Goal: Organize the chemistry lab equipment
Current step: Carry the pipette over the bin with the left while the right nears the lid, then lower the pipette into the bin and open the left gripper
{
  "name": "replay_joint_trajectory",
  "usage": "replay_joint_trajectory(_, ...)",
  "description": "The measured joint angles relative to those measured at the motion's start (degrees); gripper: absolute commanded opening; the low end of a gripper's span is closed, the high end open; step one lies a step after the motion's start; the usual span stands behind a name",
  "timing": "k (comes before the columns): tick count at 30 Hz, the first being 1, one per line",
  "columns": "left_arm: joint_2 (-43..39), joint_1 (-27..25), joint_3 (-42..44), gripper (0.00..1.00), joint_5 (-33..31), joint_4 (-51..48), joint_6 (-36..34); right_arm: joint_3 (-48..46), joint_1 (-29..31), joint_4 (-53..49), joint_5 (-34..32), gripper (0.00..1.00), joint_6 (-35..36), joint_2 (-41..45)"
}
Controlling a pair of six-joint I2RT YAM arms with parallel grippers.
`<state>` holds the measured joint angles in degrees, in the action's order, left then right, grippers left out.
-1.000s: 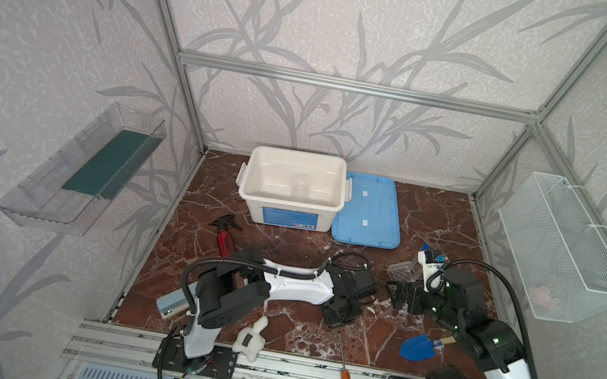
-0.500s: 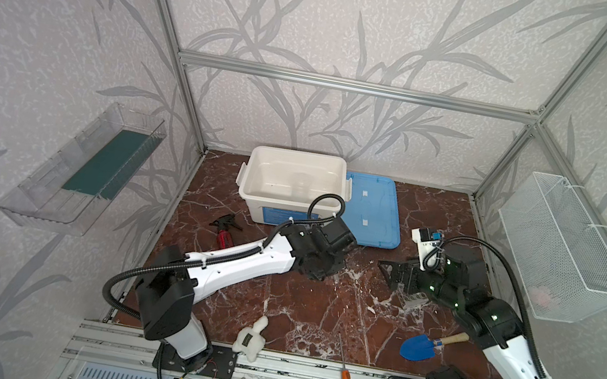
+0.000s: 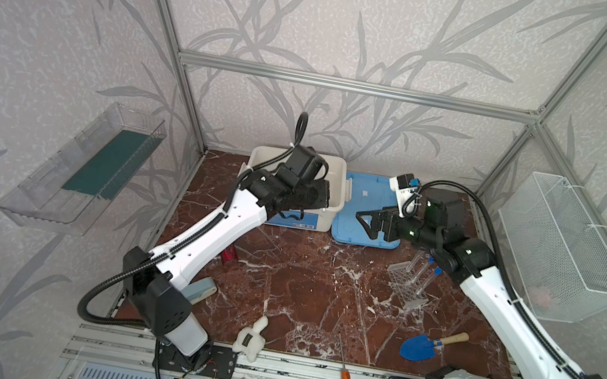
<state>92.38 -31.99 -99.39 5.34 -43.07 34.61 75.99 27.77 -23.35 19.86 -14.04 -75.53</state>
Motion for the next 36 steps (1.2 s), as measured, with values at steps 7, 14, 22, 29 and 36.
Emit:
replay_joint_trajectory(7,14.29,6.25,-14.88,0.00,7.58,-3.80,-8.07,9.14,-0.02,0.87,1.92,0.94,-1.09,-10.69)
replay_joint_trajectory(14,35.23,11.30,-37.18,0.00,11.65,-10.75,-11.52,18.82,-0.35,1.11,4.74,0.93,-3.08,-21.77)
replay_joint_trajectory(22,46.29,11.30,-47.45,0.00,12.87,-14.82,-11.96,23.61,-0.74,-0.90,5.75,0.92,-2.80,-29.68)
replay_joint_trajectory(29,46.51,11.02,-39.87,0.00,15.23,-13.14,-11.87,23.63,-1.01,-1.36,6.38,0.91,-2.95,-31.50)
replay_joint_trajectory(36,47.65,10.69,-37.42,0.00,17.29,-11.65,-11.45,23.37,-1.31,-0.55,6.67,0.91,-2.84,-31.45)
